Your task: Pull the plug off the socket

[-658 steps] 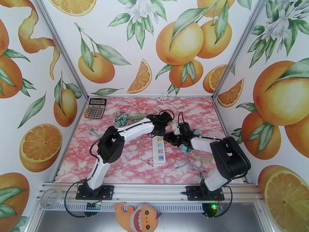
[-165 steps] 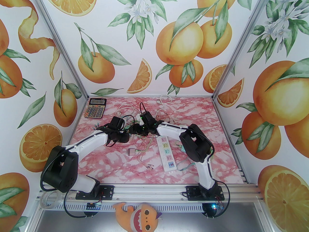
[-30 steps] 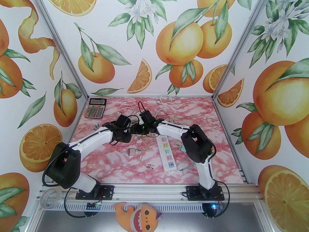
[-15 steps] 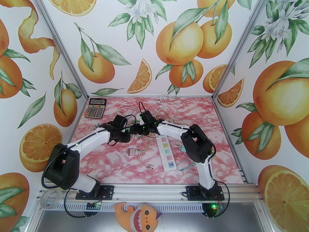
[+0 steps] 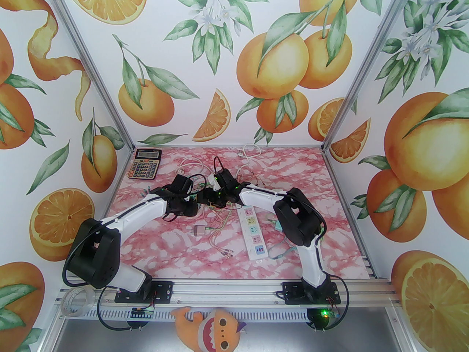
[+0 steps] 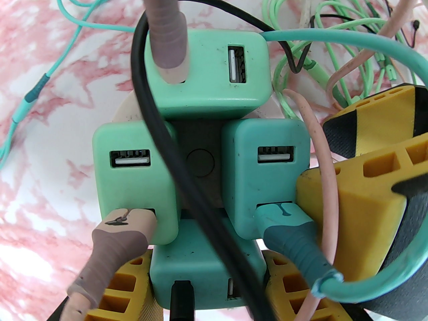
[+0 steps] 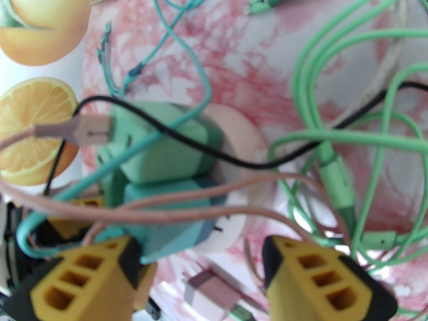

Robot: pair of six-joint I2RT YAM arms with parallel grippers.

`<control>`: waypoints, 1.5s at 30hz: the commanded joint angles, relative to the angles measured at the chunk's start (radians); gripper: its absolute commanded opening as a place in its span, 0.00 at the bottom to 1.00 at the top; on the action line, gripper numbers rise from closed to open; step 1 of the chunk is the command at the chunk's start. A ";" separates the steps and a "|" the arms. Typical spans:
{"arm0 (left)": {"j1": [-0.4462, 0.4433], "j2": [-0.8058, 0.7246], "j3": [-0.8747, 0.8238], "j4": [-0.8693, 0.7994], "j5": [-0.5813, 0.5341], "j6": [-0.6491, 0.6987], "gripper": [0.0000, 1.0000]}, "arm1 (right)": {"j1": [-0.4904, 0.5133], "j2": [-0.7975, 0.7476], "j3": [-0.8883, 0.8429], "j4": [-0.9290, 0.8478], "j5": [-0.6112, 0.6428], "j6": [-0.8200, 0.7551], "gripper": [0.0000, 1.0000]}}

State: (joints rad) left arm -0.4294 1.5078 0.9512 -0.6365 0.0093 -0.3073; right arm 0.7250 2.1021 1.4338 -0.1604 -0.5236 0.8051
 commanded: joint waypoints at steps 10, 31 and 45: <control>-0.020 -0.026 0.096 0.011 0.018 0.022 0.32 | 0.019 0.057 -0.038 -0.221 0.149 -0.135 0.48; 0.001 -0.195 0.072 -0.111 -0.085 -0.045 0.33 | 0.031 0.056 -0.005 -0.317 0.238 -0.190 0.46; 0.001 -0.521 -0.159 -0.158 -0.186 -0.255 0.35 | 0.031 0.035 -0.012 -0.323 0.234 -0.206 0.47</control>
State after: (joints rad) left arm -0.4332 1.0466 0.8032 -0.7841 -0.1158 -0.4999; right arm 0.7650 2.0876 1.4769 -0.2802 -0.4152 0.6285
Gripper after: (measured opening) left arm 0.421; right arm 0.471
